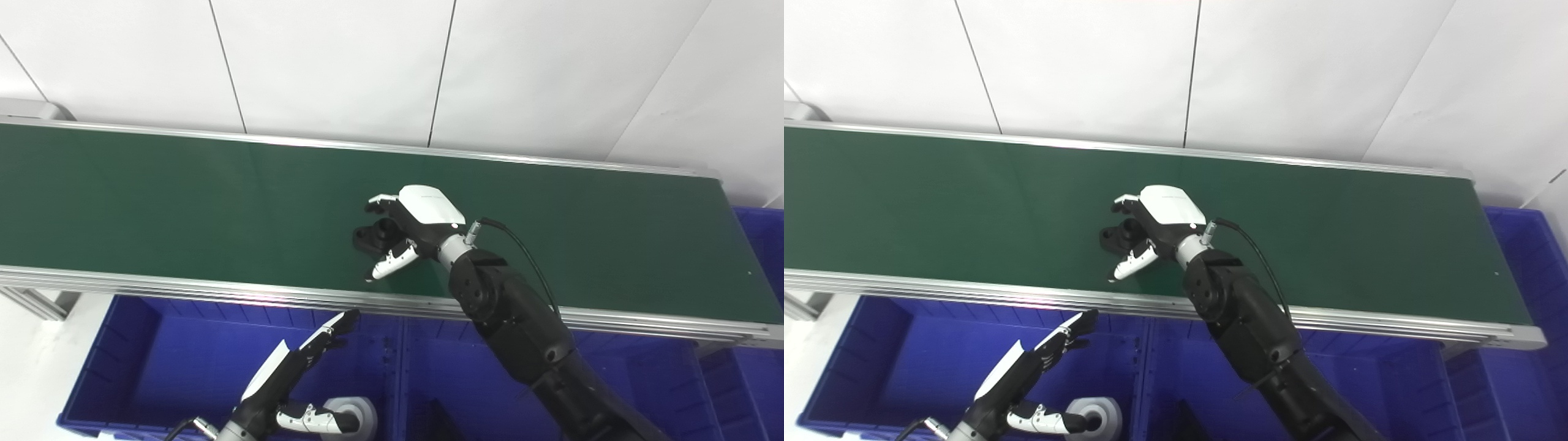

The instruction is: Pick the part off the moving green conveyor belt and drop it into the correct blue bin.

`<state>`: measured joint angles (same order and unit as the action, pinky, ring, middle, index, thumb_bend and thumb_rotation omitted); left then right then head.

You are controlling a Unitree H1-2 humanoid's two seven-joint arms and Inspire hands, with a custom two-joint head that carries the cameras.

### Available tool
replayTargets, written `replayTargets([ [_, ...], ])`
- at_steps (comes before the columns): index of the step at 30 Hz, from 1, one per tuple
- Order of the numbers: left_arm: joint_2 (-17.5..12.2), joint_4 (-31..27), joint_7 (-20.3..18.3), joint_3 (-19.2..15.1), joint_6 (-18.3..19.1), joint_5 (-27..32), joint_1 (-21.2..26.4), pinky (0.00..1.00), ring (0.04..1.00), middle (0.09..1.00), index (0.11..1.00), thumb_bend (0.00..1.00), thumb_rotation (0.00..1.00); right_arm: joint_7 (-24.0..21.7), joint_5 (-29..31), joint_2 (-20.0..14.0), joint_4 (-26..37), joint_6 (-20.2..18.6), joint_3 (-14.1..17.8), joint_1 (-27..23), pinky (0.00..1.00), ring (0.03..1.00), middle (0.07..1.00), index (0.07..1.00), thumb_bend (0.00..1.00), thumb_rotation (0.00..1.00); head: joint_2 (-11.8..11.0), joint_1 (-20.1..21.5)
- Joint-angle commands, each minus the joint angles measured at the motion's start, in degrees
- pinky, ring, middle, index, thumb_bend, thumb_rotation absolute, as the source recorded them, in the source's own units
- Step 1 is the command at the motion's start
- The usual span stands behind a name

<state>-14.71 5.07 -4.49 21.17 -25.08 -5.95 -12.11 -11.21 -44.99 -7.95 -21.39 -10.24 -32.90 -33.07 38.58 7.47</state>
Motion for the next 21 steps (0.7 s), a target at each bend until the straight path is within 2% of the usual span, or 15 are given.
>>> replayTargets([
  [1, -0.26, -1.62, 0.66, 0.18, -1.85, 0.39, 0.27, 0.86, 0.928, 0.955, 0.944, 0.87, 0.55, 0.50, -0.46, -0.90, 1.51, 2.34, -0.05, -0.93, 0.65, 0.712, 0.740, 0.758, 0.76, 0.12, 0.15, -0.02],
  [3, -0.16, -1.81, 0.52, 0.11, -1.85, 0.63, 0.16, 0.86, 0.927, 0.955, 0.942, 0.88, 0.55, 0.98, -1.03, -1.78, 1.33, 3.03, -0.52, -0.52, 0.54, 0.604, 0.663, 0.727, 0.72, 0.02, 0.51, -0.05],
  [5, -0.22, -2.03, 0.35, 0.09, -1.84, 0.72, 0.12, 0.86, 0.928, 0.956, 0.942, 0.88, 0.55, 1.57, -1.74, -2.44, 1.52, 3.33, -0.84, -0.12, 0.51, 0.579, 0.644, 0.719, 0.71, 0.01, 0.79, 0.07],
  [6, -0.25, -2.12, 0.25, 0.09, -1.84, 0.77, 0.13, 0.87, 0.933, 0.958, 0.944, 0.88, 0.55, 1.84, -1.94, -2.67, 1.66, 3.32, -0.94, 0.07, 0.41, 0.490, 0.566, 0.696, 0.63, 0.00, 0.79, 0.07],
  [7, -0.28, -2.27, 0.24, 0.07, -1.84, 0.77, 0.10, 0.88, 0.936, 0.959, 0.946, 0.88, 0.55, 1.92, -2.45, -3.03, 2.12, 2.99, -1.10, 0.26, 0.36, 0.444, 0.525, 0.685, 0.60, 0.00, 1.03, 0.19],
  [9, -0.25, -2.47, 0.32, -0.02, -1.84, 0.83, 0.03, 0.87, 0.934, 0.958, 0.944, 0.88, 0.55, 1.90, -3.55, -3.68, 2.66, 2.60, -1.56, 0.33, 0.32, 0.419, 0.525, 0.657, 0.54, 0.00, 1.19, 0.33],
  [11, -0.10, -2.57, 0.37, -0.16, -1.85, 1.18, -0.09, 0.87, 0.928, 0.951, 0.936, 0.88, 0.54, 1.83, -4.68, -4.56, 2.74, 2.86, -2.35, 0.07, 0.29, 0.383, 0.478, 0.564, 0.51, 0.00, 1.31, 0.40],
  [12, -0.06, -2.59, 0.37, -0.19, -1.84, 1.27, -0.12, 0.87, 0.927, 0.950, 0.935, 0.88, 0.54, 1.82, -4.90, -4.78, 2.77, 2.92, -2.58, -0.01, 0.29, 0.379, 0.473, 0.551, 0.51, 0.00, 1.31, 0.40],
  [21, -0.09, -3.17, -0.52, -0.66, -1.85, 2.28, -0.36, 0.88, 0.927, 0.945, 0.932, 0.87, 0.53, 0.13, -7.42, -7.95, 5.32, 3.11, -3.64, -0.56, 0.30, 0.373, 0.483, 0.560, 0.51, 0.00, 2.11, 1.13],
])
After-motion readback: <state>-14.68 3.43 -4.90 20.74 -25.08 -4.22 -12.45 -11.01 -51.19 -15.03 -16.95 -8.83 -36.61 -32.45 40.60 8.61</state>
